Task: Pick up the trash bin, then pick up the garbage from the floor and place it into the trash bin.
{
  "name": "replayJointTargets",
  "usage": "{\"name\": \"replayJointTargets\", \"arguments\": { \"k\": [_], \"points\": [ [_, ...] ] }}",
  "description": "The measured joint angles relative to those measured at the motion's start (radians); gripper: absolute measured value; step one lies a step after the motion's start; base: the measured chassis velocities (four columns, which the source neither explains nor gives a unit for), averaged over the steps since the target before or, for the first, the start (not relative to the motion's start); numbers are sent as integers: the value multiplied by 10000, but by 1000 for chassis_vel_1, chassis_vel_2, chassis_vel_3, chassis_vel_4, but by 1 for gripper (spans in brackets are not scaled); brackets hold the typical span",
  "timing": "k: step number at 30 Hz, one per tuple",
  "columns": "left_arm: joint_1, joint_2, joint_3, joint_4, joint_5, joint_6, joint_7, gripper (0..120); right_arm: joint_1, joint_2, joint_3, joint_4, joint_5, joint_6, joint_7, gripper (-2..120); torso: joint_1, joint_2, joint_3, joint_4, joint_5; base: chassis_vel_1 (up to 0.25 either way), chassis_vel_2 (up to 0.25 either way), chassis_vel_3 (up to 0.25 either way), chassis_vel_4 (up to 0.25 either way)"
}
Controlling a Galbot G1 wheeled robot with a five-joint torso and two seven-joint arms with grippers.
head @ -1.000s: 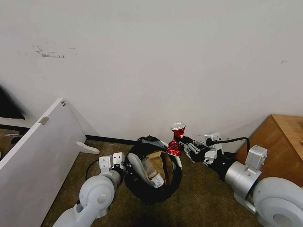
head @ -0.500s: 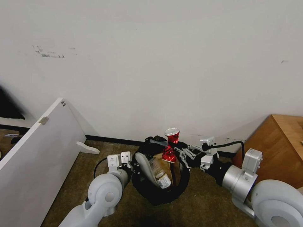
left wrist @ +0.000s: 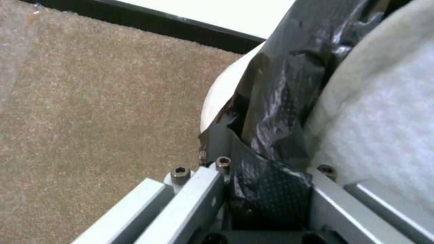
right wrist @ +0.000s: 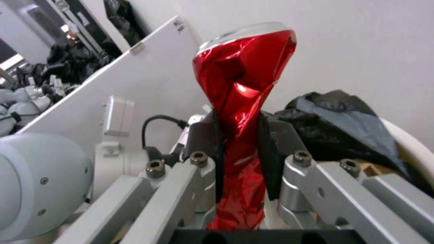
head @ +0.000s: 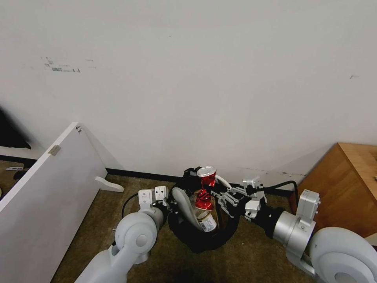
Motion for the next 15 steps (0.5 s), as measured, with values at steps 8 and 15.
{"name": "replayJointTargets", "arguments": {
  "k": [8,15],
  "points": [
    [-167,-15,116,31,-150,1,-139,0,-3,51,-177,-1,-75,-50,-67,16,0,0,0,0,1,0,0,0,0],
    [-215,-111,155,40,-172,6,-205,0,32,131,-401,-1,-239,-57,-103,16,0,0,0,-1,1,0,0,0,0]
  ]
}}
